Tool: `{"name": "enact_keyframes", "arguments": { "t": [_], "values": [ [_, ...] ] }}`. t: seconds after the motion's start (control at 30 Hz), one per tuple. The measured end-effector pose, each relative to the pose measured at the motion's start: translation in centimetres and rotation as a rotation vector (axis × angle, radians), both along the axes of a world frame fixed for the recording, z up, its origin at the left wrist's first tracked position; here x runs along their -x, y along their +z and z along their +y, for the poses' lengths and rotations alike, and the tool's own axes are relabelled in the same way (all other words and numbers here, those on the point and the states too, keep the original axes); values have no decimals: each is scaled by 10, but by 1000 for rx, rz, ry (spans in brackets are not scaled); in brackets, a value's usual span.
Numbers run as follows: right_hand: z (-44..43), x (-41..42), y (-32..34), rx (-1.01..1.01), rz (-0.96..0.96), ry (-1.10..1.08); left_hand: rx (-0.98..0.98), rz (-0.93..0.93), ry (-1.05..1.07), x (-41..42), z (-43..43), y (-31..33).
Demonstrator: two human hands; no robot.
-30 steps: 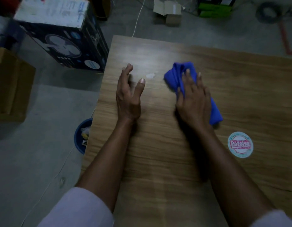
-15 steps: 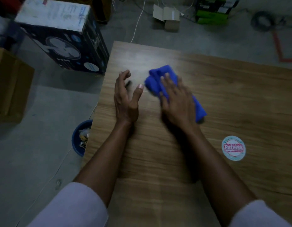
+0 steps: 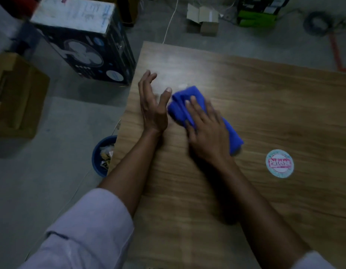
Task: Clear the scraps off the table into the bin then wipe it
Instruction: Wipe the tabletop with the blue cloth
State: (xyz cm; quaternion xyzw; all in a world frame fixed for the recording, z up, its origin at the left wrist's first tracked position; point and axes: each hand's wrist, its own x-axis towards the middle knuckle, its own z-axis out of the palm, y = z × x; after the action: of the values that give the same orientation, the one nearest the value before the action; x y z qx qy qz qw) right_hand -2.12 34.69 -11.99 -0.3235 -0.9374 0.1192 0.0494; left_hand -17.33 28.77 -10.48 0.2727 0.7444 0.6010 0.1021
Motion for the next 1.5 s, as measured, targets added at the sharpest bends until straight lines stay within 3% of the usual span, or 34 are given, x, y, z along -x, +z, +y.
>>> {"name": "enact_keyframes", "arguments": {
  "t": [0.1, 0.23, 0.37, 0.47, 0.63, 0.8, 0.9, 1.03, 1.17, 1.33, 1.5],
  "values": [
    [23, -23, 1, -8, -45, -192, 8, -38, -66, -8, -9, 6],
    [39, 36, -2, 2, -27, -370, 37, -62, -136, -33, -47, -2],
    [-20, 67, -6, -5, -10, -147, -44, -201, -40, -60, -92, -14],
    [-82, 20, -5, -2, 29, 63, -49, -188, -43, -70, -117, -16],
    [-67, -78, -4, 13, -24, -170, 19, -168, -99, -89, -150, -6],
    [-47, -8, 1, 7, -37, -270, 18, -187, -85, -112, -189, -6],
    [-98, 14, -1, 9, -44, -118, 33, -175, -107, -132, -209, -5],
    [-181, -58, -1, 32, -9, 139, 86, -63, -140, -146, -227, -5],
    [-165, -141, -1, 11, -36, -159, 103, -74, -156, -154, -242, -6],
    [-124, -91, -2, 16, -38, -367, 68, -83, -154, -158, -255, -12],
    [-192, -63, -6, 50, 12, -64, 39, -92, -130, -163, -255, -11]
  ]
}}
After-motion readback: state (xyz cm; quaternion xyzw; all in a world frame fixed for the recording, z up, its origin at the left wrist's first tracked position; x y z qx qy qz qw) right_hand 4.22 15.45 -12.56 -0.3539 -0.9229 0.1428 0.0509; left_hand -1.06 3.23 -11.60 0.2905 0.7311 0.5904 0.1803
